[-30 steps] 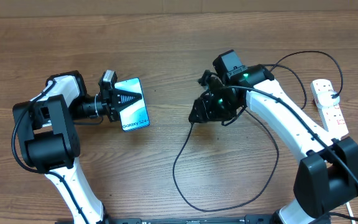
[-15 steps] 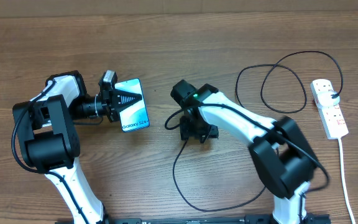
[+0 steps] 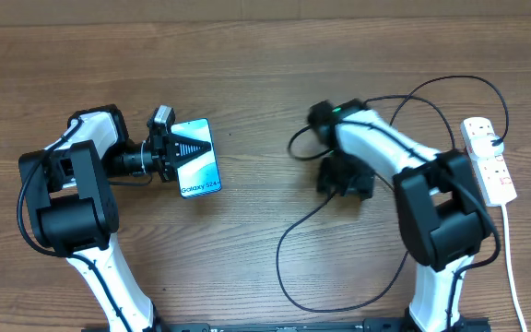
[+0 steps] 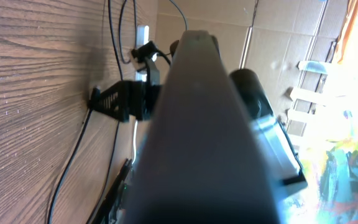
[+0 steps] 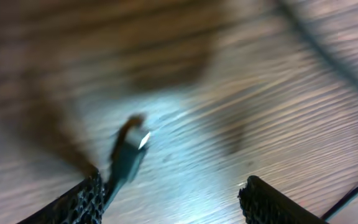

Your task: Plug charger to phone and switch on socket

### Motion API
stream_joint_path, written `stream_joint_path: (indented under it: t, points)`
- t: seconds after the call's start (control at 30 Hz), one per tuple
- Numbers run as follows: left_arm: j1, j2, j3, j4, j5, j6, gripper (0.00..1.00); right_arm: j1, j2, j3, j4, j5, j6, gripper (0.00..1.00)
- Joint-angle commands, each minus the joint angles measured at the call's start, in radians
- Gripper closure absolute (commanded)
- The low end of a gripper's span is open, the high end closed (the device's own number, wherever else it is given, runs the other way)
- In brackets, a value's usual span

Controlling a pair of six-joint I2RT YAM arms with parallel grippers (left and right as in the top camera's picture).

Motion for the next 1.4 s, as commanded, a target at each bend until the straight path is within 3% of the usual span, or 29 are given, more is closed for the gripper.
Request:
stream_joint_path:
  t: [0.0,0.23,0.4,0.63,0.83,1.23,1.37]
  points:
    - [-0.006,-0.026,0.021,-0.004,0.02,0.037,0.96,-0.054,0.035,-0.01,0.009,-0.104,0.019,0.28]
    - [-0.006,-0.026,0.021,-0.004,0.001,0.037,0.96,-0.048,0.035,-0.01,-0.001,-0.294,0.031,0.3]
    - [-0.006,-0.026,0.021,-0.004,-0.002,0.037,0.96,-0.003,0.035,-0.01,0.019,-0.198,0.13,0.56]
    - [-0.006,-0.026,0.021,-0.005,-0.021,0.037,0.96,0.019,0.035,-0.014,0.076,-0.069,0.246,0.58]
    - [-0.007,-0.026,0.021,-0.005,-0.026,0.037,0.96,0.016,0.035,-0.041,0.142,-0.058,0.269,0.75]
    - [-0.006,-0.026,0.021,-0.005,-0.025,0.037,0.96,0.015,0.035,-0.043,0.14,0.013,0.268,0.76]
    - [-0.006,-0.026,0.021,-0.005,-0.025,0.037,0.96,0.016,0.035,-0.043,0.134,0.004,0.264,0.84]
